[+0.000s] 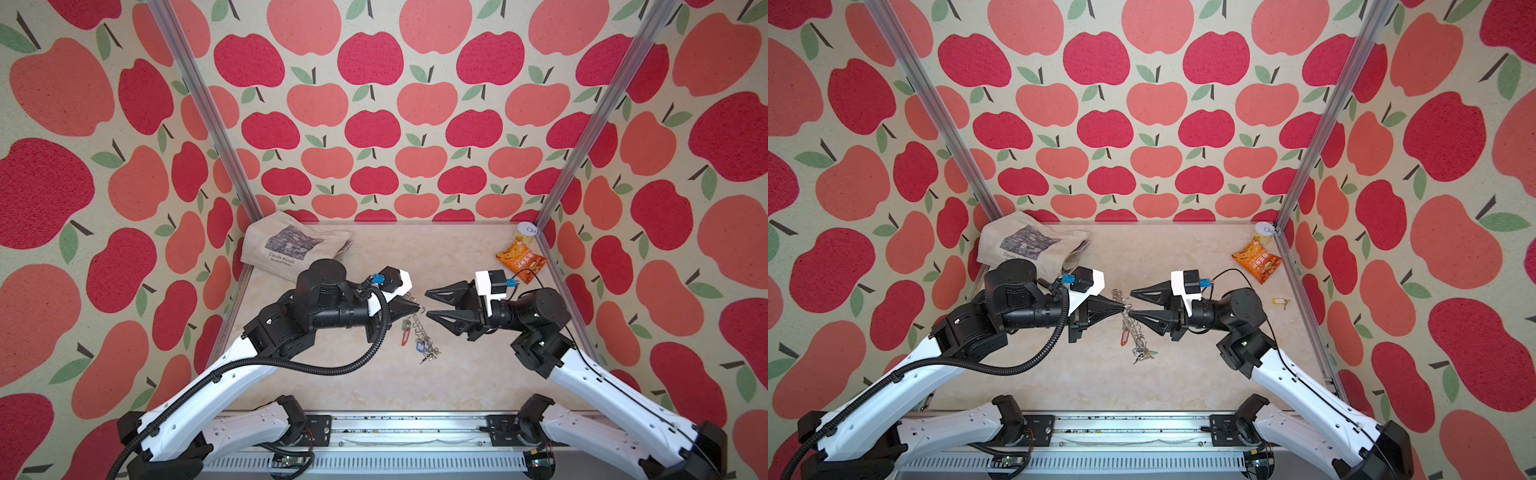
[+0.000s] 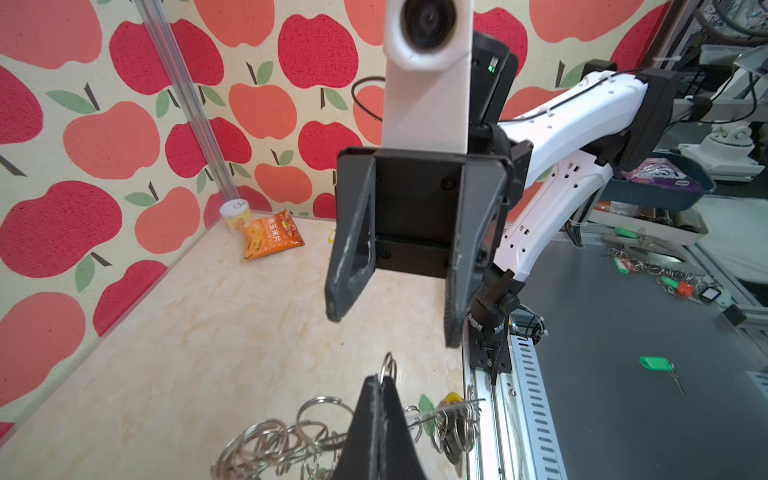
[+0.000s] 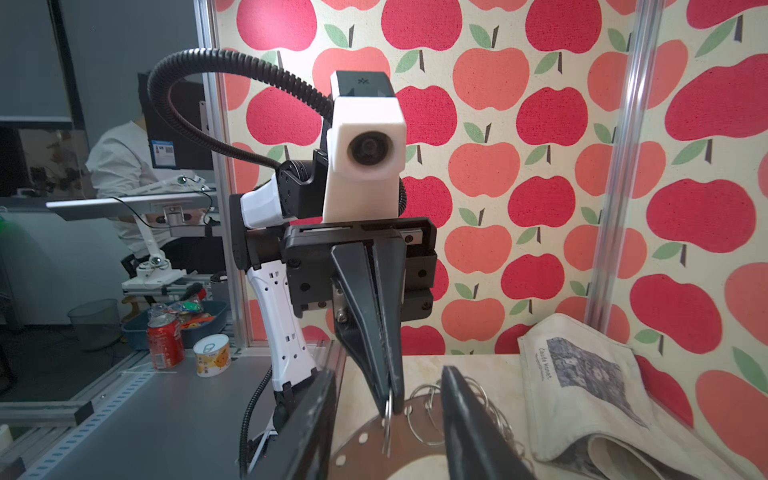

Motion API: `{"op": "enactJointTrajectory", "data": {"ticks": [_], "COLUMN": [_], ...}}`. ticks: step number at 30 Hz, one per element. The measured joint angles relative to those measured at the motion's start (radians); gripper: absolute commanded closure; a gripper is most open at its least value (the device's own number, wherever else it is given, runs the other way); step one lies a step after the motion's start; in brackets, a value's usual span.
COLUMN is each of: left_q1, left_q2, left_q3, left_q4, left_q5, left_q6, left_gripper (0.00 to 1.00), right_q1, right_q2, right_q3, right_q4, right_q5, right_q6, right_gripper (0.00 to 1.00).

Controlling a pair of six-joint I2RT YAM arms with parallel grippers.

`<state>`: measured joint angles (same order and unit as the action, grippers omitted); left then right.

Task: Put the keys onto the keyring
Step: 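Open the right gripper and draw it back from the plate while the left gripper holds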

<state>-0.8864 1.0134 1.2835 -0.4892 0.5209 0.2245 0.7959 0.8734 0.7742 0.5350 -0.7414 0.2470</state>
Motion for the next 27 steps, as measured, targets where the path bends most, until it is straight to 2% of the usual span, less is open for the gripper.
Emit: {"op": "enactJointTrajectory", "data": {"ticks": [8, 15, 19, 27], "left_q1": [-0.045, -0.069, -0.07, -0.07], "left_q2": [0.04, 0.061, 0.061, 0.019], "left_q3": [0.125, 0.163, 0.163, 0.09], "left_q4": [-0.153, -0.203, -0.216, -0.161], "left_q5": [-0.084, -0.122, -0.128, -0.149], "left_q6": [0.119, 0.171, 0.181, 0.17], "left_gripper": [1.0, 1.0, 1.0, 1.0], "right_q1": [0.054, 0.087, 0.088, 0.088], "right_q2": [-0.019, 0.017, 0.014, -0.016], "right_q3": [0.1, 0.101, 0.101, 0.103], "right_q4": [-0.309, -0.415, -0.424, -0.496], "right_q5": [0.079, 0.121, 0.124, 0.209], "right_q6": [-0.204, -0.277, -0.293, -0.334], "right_gripper": [0.52, 0.63, 0.65, 0.44]}}
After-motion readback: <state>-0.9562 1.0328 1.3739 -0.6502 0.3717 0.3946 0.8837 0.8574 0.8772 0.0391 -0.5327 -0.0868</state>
